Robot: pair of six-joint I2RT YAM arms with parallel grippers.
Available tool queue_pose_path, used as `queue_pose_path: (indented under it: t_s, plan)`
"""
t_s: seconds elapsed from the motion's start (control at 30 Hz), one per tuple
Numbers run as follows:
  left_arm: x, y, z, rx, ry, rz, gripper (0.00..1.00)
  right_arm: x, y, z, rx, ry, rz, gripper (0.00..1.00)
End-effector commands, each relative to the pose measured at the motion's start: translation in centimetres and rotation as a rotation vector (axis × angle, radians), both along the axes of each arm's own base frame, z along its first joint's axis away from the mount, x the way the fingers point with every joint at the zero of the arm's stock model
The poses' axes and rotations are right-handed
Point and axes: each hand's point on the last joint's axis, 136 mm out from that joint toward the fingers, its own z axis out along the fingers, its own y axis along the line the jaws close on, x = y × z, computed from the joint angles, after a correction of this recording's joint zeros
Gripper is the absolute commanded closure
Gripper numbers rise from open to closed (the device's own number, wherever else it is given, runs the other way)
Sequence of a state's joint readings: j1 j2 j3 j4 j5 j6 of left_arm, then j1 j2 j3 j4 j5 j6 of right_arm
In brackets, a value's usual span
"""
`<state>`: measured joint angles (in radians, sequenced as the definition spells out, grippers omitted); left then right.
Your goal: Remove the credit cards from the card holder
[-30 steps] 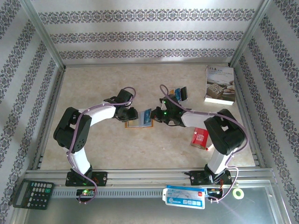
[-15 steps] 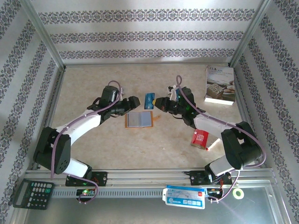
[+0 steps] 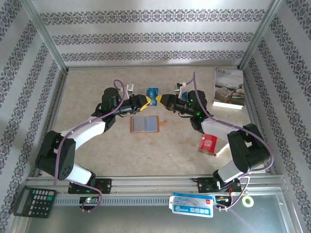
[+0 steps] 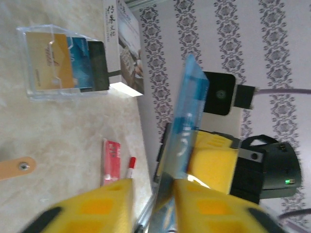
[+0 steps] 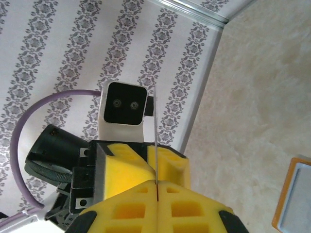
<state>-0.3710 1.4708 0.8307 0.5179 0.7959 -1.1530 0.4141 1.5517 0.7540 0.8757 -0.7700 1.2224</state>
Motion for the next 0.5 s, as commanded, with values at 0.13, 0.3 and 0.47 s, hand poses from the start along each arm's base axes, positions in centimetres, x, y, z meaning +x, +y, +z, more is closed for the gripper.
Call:
queue_pose_path:
  t_s: [0.13, 0.3, 0.47]
  plan:
    - [-0.4, -0.3, 2.2, -0.075, -0.060, -0.035, 0.96, -0.7, 0.5, 2.0, 0.082, -0.039, 0.054, 0.92]
    - [-0.2, -0.4, 1.8, -0.080, -0.044, -0.033, 0.96, -0.5, 1.0, 2.0, 0.086, -0.033, 0.059, 0.90]
    - [0.1, -0.3, 0.9, -0.067, -0.020, -0.026, 0.96, -0.1, 1.3, 1.6, 0.081, -0.018, 0.058, 0.90]
